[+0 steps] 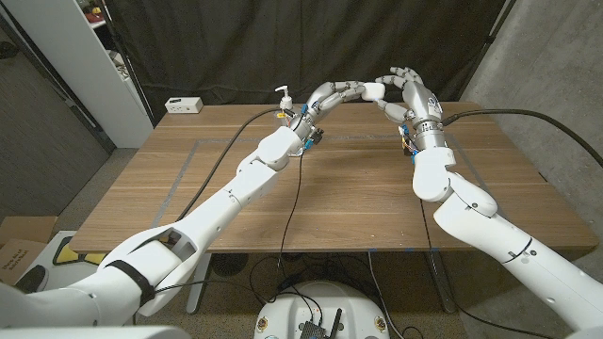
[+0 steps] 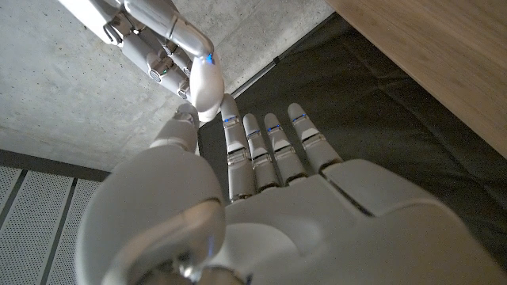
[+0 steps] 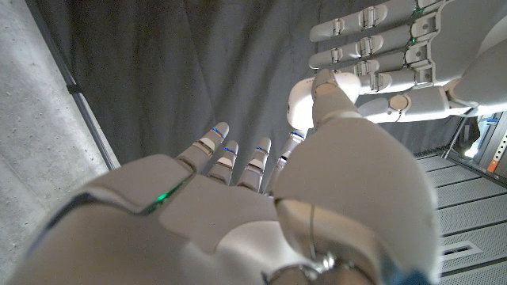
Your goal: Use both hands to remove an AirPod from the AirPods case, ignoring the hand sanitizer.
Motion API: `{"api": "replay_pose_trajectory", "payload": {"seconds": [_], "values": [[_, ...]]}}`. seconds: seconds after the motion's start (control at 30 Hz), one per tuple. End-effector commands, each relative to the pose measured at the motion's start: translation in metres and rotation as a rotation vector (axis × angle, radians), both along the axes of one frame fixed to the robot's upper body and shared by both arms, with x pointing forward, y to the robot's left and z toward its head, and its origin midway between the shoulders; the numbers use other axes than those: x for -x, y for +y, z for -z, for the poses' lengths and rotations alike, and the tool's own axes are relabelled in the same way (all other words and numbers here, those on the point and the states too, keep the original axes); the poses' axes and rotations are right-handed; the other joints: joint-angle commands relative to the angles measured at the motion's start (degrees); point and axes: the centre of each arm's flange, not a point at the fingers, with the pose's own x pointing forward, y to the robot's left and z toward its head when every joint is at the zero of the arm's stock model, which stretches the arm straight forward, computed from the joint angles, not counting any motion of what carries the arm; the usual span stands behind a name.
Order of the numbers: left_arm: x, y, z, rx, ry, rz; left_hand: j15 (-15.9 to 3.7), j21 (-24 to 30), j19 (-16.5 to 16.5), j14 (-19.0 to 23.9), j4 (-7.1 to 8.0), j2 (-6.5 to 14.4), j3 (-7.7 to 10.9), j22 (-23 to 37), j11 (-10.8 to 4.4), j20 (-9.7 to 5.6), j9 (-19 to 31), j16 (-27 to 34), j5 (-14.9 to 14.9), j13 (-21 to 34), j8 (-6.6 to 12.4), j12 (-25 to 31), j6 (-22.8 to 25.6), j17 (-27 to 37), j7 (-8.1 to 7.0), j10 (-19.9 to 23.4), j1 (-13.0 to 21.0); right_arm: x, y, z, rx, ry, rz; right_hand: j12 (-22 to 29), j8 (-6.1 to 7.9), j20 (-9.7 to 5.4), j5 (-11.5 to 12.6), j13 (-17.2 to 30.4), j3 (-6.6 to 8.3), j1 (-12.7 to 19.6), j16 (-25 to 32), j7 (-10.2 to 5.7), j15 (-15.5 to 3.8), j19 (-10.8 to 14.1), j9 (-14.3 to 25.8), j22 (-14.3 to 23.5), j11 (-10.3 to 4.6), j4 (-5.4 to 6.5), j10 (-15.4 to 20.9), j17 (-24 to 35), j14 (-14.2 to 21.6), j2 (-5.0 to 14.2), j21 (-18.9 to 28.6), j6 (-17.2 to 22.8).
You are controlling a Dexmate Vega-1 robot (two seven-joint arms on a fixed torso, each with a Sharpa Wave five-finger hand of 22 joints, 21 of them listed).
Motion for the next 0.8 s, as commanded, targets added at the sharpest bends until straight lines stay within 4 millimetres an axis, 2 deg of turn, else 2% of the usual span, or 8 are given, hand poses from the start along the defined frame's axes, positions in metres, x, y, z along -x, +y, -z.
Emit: {"api": "replay_pose_trajectory", "payload": {"seconds": [0.03, 0.17, 0.23, 0.27, 0.4, 0.47, 0.7, 0.8], "values": [[-0.006, -0.001, 0.002, -0.021, 0.041, -0.011, -1.02, 0.1, 0.1, -0.1, -0.35, -0.6, -0.09, 0.1, -0.17, -0.06, 0.6, -0.4, 0.2, 0.1, 0.52, 0.2, 0.8, 0.1, 0.17, -0.1, 0.8, -0.001, 0.003, -0.001, 0.006, -0.005, -0.010, -0.1, 0.05, -0.21, 0.4, 0.3, -0.20, 0.2, 0.0, -0.50, -7.51, 0.2, 0.7, 0.0, -0.13, 0.01, 0.7, 0.1, 0.3, 0.55, -0.1, 3.2], [-0.006, -0.003, 0.002, -0.027, 0.047, -0.026, -1.27, 0.0, -0.2, -0.2, -0.89, -0.2, 0.33, 0.2, -0.60, -0.03, 1.3, -0.3, 0.3, 0.1, 0.94, 0.2, 1.8, 0.2, -0.21, -0.1, 3.1, -0.001, 0.003, -0.001, 0.008, -0.006, -0.015, -0.1, -0.06, -0.21, 0.4, 0.3, -0.29, 0.2, -0.1, -0.52, -7.56, 0.2, 0.7, 0.0, 0.08, 0.05, 0.7, 0.1, 0.4, 0.58, -0.1, 3.3], [-0.007, -0.005, 0.002, -0.032, 0.055, -0.022, -1.94, 0.1, 0.0, 0.0, -1.21, -0.7, 0.25, 0.2, -1.33, -0.49, 1.5, -0.2, 0.3, 0.1, 1.22, 0.3, 2.5, 0.1, -0.71, 0.3, 4.1, -0.001, 0.003, -0.001, 0.011, -0.010, -0.017, -0.2, -0.07, -0.19, 0.4, 0.3, -0.33, 0.3, -0.1, -0.46, -7.58, 0.2, 0.7, 0.0, -0.06, 0.06, 0.7, 0.1, 0.4, 0.58, -0.1, 3.4], [-0.008, -0.005, 0.002, -0.036, 0.057, -0.017, -1.89, 0.1, -0.1, 0.0, -1.20, -0.9, 0.14, 0.2, -1.21, -0.50, 1.6, -0.2, 0.2, 0.1, 1.05, 0.2, 2.1, 0.1, -0.57, 0.1, 4.3, -0.001, 0.003, 0.000, 0.010, -0.012, -0.018, -0.2, -0.10, -0.21, 0.4, 0.3, -0.35, 0.3, -0.1, -0.51, -7.55, 0.3, 0.7, 0.0, -0.02, 0.06, 0.7, 0.1, 0.4, 0.59, -0.1, 3.4], [-0.008, -0.008, 0.001, -0.055, 0.056, -0.010, -1.76, -0.1, -0.6, -0.8, 0.05, -3.0, -1.86, 0.2, -0.91, -0.71, 1.9, -0.3, 0.1, 0.1, 0.68, -0.2, 1.7, 0.4, -0.51, -0.6, 2.7, -0.002, 0.002, 0.000, 0.013, -0.010, -0.023, -0.2, -0.19, -0.23, 0.4, 0.3, -0.42, 0.3, -0.1, -0.53, -7.56, 0.3, 0.7, 0.0, -0.01, 0.08, 0.8, 0.1, 0.4, 0.63, -0.1, 3.4], [-0.007, -0.009, 0.001, -0.054, 0.053, -0.007, -1.82, -0.1, -0.6, -0.8, 0.10, -3.3, -2.13, 0.2, -0.98, -0.73, 1.9, -0.3, 0.2, 0.1, 0.54, -0.2, 1.6, 0.4, -0.56, -0.6, 2.6, -0.002, 0.001, 0.000, 0.012, -0.011, -0.024, -0.2, -0.22, -0.23, 0.4, 0.3, -0.44, 0.3, -0.1, -0.48, -7.55, 0.3, 0.7, 0.0, 0.02, 0.09, 0.8, 0.1, 0.4, 0.65, -0.1, 3.5], [-0.008, -0.014, -0.001, -0.085, 0.049, 0.035, -2.00, -0.1, -1.0, -1.3, -0.26, -2.5, -1.79, 0.3, -1.39, -0.58, 1.9, -0.3, 0.5, 0.1, 0.21, -0.3, 1.6, 0.5, -1.02, -0.8, 4.3, -0.003, -0.001, 0.001, 0.012, -0.007, -0.032, -0.3, -0.33, -0.25, 0.4, 0.3, -0.57, 0.3, -0.2, -0.47, -7.57, 0.3, 0.7, 0.0, -0.04, 0.13, 0.9, 0.1, 0.4, 0.69, -0.2, 3.7], [-0.008, -0.016, -0.002, -0.086, 0.039, 0.035, -1.86, -0.3, -1.4, -1.9, -0.15, -2.1, -1.81, 0.3, -1.19, -0.38, 1.7, -0.4, 0.6, 0.1, -0.07, -0.4, 1.5, 0.6, -0.77, -1.0, 4.7, -0.003, -0.001, 0.001, 0.014, -0.006, -0.034, -0.4, -0.44, -0.19, 0.4, 0.3, -0.65, 0.4, -0.3, -0.44, -7.56, 0.3, 0.7, 0.0, 0.31, 0.16, 0.9, 0.1, 0.5, 0.71, -0.2, 3.7]]}}
